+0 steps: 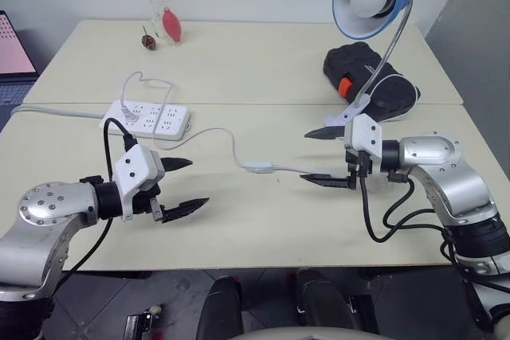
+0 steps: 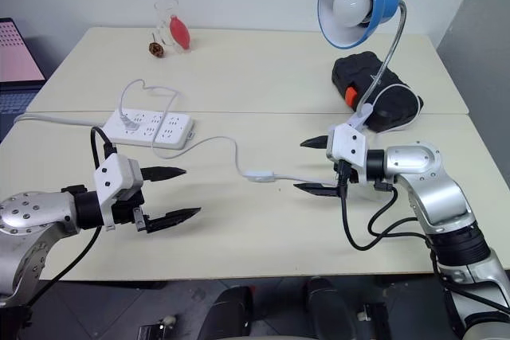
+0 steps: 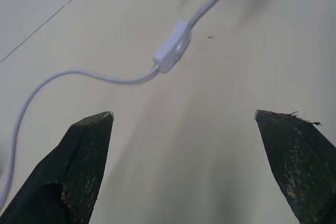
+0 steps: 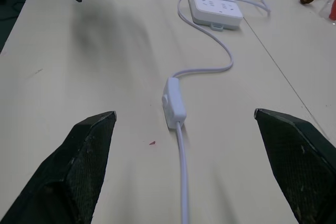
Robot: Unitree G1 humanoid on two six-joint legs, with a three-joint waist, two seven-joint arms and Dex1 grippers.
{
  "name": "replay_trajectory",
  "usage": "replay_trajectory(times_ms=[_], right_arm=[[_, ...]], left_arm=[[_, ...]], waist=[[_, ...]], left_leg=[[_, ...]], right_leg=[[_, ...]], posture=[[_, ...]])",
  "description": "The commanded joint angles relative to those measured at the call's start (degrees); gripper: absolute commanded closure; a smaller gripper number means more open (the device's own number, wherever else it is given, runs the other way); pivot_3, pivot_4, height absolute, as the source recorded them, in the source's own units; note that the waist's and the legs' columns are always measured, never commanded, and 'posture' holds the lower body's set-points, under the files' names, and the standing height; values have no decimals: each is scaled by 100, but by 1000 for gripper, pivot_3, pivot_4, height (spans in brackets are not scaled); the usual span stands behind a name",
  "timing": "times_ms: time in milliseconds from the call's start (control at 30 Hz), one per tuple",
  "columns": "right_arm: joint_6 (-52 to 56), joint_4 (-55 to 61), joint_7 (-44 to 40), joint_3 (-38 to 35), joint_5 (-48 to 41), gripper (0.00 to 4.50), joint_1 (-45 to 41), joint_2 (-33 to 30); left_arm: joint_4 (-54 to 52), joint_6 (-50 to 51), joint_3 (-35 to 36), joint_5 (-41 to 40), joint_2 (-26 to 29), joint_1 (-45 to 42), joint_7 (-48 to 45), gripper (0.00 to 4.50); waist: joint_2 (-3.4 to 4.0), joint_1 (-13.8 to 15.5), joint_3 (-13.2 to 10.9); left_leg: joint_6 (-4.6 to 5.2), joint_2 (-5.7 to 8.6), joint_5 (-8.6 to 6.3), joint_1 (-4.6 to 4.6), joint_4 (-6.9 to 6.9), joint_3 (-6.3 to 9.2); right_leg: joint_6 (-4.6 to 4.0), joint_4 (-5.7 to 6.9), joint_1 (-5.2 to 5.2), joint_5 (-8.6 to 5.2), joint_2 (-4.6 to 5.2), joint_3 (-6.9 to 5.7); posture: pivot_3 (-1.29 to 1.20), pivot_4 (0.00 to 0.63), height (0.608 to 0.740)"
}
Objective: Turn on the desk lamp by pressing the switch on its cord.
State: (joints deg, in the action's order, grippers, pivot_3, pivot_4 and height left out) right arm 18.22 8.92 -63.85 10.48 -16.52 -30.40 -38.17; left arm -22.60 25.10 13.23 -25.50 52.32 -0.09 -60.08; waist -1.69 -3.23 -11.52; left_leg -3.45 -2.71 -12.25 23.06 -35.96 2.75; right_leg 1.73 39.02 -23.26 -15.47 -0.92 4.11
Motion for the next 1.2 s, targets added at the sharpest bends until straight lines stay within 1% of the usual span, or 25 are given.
replay_trajectory(times_ms=[33,233,533,700,1133,1200], right_arm=[[-6,-100,-47,91,81,71,-278,77],[252,-735,132,603,486,71,-769,522],[104,-2096,59,1175,990,71,-1480,1323],[-36,-2687,16,1230,1140,71,-1701,1621],[-202,-3276,52,1165,1301,71,-1785,1906],[-227,-3369,80,1147,1324,438,-1800,1952]], left_arm=[[-107,-56,161,-129,133,-32,-137,0],[-120,-180,61,-73,168,-53,-251,0],[-158,-261,-23,14,154,-44,-193,0],[-240,-282,-44,52,172,109,-223,0],[-194,-369,-83,137,125,149,-203,0],[-160,-400,-114,153,130,133,-206,0]], waist=[[0,0,0],[0,-14,0],[0,-8,0],[1,-7,-1],[1,-6,-1],[1,-7,-1]], left_leg=[[0,0,0,1,0,0],[0,-1,0,-4,1,-1],[0,-1,0,-1,2,-1],[0,-1,0,0,3,-1],[0,-1,0,-1,3,1],[0,-1,0,0,3,1]], right_leg=[[0,0,0,0,0,0],[-1,2,0,0,-1,0],[-2,2,-2,0,-1,-1],[-4,2,-2,-1,-1,-1],[-4,4,-2,-1,-1,-3],[-4,4,-2,-1,-1,-2]], posture=[[0,150,740],[0,150,740],[0,150,740],[0,150,740],[0,150,740],[0,150,740]])
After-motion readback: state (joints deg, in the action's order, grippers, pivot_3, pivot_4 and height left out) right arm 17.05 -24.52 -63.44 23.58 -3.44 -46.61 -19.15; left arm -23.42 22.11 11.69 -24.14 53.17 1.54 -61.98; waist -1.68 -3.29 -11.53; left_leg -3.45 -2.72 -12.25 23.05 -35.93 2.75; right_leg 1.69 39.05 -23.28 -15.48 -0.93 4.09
